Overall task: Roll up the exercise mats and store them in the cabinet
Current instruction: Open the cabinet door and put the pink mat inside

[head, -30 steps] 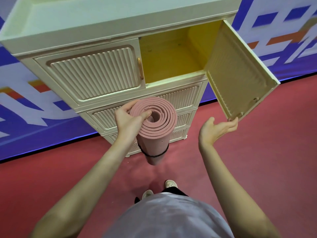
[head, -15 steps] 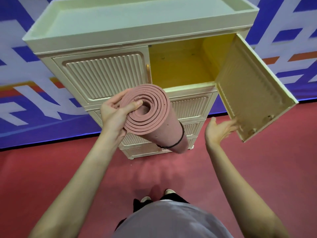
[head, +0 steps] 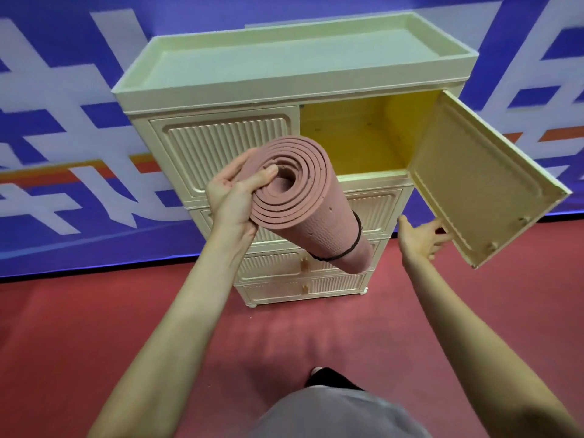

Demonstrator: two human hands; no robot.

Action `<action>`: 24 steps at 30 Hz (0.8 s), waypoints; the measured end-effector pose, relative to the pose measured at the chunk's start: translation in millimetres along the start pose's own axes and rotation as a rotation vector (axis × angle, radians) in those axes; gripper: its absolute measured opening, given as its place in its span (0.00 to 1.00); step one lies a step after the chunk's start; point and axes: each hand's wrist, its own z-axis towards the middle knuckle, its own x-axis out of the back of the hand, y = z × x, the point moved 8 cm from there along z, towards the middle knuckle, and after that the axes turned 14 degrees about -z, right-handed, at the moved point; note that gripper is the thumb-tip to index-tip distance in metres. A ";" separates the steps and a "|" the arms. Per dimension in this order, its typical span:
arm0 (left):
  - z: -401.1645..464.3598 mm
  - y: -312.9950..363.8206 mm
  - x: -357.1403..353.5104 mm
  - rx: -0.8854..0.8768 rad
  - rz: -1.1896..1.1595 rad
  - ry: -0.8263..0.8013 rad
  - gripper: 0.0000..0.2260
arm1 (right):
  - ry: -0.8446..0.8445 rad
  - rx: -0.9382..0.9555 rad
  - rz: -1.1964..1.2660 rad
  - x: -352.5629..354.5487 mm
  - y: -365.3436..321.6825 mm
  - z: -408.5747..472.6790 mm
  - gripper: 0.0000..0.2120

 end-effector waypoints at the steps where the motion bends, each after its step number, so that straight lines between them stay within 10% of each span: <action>1: -2.7 4.1 -1.4 -0.002 -0.010 -0.007 0.23 | -0.010 -0.001 -0.010 1.9 -3.7 -1.0 0.41; 12: -23.8 49.8 -10.2 -0.094 -0.174 -0.021 0.21 | -0.093 0.098 -0.073 11.6 -13.7 1.4 0.45; 16: -39.4 47.4 -20.9 -0.116 -0.199 0.028 0.20 | -0.401 0.041 0.023 -4.5 -21.6 -20.1 0.46; 19: -52.8 40.5 -32.5 -0.116 -0.163 0.029 0.18 | -0.964 -0.130 0.196 -35.6 -33.7 -73.1 0.37; 24: -66.9 34.6 -40.8 -0.133 -0.136 0.002 0.21 | -0.981 -0.101 0.131 -30.0 -48.0 -79.9 0.32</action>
